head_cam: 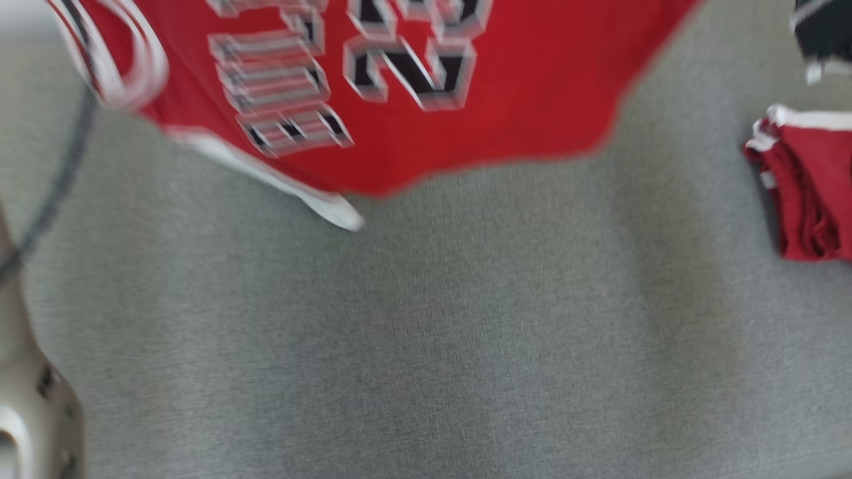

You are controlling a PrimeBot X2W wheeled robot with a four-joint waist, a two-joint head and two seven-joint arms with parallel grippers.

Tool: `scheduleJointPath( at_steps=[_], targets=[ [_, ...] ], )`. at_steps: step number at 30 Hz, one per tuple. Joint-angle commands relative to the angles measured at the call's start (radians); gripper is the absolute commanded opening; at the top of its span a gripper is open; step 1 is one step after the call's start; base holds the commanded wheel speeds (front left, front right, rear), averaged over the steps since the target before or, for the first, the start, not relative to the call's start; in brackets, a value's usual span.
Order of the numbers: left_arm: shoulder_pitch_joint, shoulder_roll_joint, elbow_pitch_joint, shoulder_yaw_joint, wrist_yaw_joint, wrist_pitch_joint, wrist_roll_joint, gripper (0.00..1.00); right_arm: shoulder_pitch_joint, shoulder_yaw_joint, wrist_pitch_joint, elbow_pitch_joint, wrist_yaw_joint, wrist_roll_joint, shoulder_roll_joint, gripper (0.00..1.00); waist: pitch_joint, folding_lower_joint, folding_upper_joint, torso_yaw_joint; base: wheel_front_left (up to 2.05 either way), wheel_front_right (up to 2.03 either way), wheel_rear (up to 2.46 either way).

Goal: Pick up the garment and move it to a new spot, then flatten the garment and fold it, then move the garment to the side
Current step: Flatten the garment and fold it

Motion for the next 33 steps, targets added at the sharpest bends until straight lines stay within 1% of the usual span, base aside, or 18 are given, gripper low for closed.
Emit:
scheduleJointPath(
  at_steps=[1, 6, 7, 10, 13, 16, 18, 22, 23, 27, 31, 33],
  targets=[
    [-0.040, 0.010, 0.006, 0.006, 0.006, -0.018, 0.018, 0.00, -0.042, -0.001, -0.012, 0.017, -0.002, -0.018, 0.010, 0.00, 0.135, -0.0003, -0.0002, -0.026, 0.00, 0.00, 0.00],
    [-0.198, 0.064, 0.039, -0.018, 0.003, -0.099, 0.121, 0.00, -0.191, -0.029, -0.091, 0.108, -0.002, -0.069, 0.078, 0.00, 0.251, -0.0003, -0.0002, -0.053, 0.00, 0.00, 0.00],
    [-0.259, 0.076, 0.052, -0.027, -0.001, -0.154, 0.158, 0.00, -0.243, -0.048, -0.142, 0.141, -0.002, -0.097, 0.105, 0.00, 0.287, -0.0003, -0.0002, -0.064, 0.00, 0.00, 0.00],
    [-0.348, 0.091, 0.063, -0.032, -0.009, -0.247, 0.205, 0.00, -0.316, -0.092, -0.250, 0.185, -0.003, -0.147, 0.145, 0.00, 0.329, -0.0003, -0.0002, -0.078, 0.00, 0.00, 0.00],
    [-0.418, 0.089, 0.058, -0.038, -0.027, -0.345, 0.237, 0.00, -0.353, -0.124, -0.373, 0.221, -0.003, -0.220, 0.176, 0.00, 0.350, -0.0003, -0.0002, -0.083, 0.00, 0.00, 0.00],
    [-0.444, 0.077, 0.021, -0.032, -0.051, -0.380, 0.261, 0.00, -0.373, -0.126, -0.473, 0.251, -0.002, -0.288, 0.184, 0.00, 0.369, -0.0003, -0.0002, -0.081, 0.00, 0.00, 0.00],
    [-0.419, 0.077, -0.022, -0.027, -0.061, -0.383, 0.288, 0.00, -0.366, -0.121, -0.517, 0.268, -0.003, -0.329, 0.185, 0.00, 0.381, -0.0003, -0.0002, -0.081, 0.00, 0.00, 0.00],
    [-0.284, 0.054, -0.093, 0.008, -0.074, -0.382, 0.292, 0.00, -0.327, -0.108, -0.557, 0.313, -0.002, -0.405, 0.183, 0.00, 0.393, -0.0003, -0.0002, -0.077, 0.00, 0.00, 0.00],
    [-0.284, 0.054, -0.093, 0.008, -0.074, -0.382, 0.292, 0.00, -0.327, -0.108, -0.557, 0.313, -0.002, -0.405, 0.183, 0.00, 0.393, -0.0003, -0.0002, -0.077, 0.00, 0.00, 0.00],
    [-0.142, 0.039, -0.114, 0.013, -0.078, -0.383, 0.255, 0.00, -0.286, -0.098, -0.566, 0.370, -0.003, -0.426, 0.179, 0.00, 0.377, -0.0003, -0.0002, -0.061, 0.00, 0.00, 0.00],
    [-0.013, 0.049, -0.103, -0.013, -0.076, -0.383, 0.187, 0.00, -0.236, -0.070, -0.566, 0.419, -0.002, -0.406, 0.170, 0.00, 0.359, -0.0003, -0.0002, -0.044, 0.00, 0.00, 0.00],
    [0.043, 0.063, -0.089, -0.031, -0.077, -0.383, 0.152, 0.00, -0.211, -0.045, -0.563, 0.434, -0.003, -0.392, 0.161, 0.00, 0.343, -0.0003, -0.0002, -0.037, 0.00, 0.00, 0.00]
  ],
)
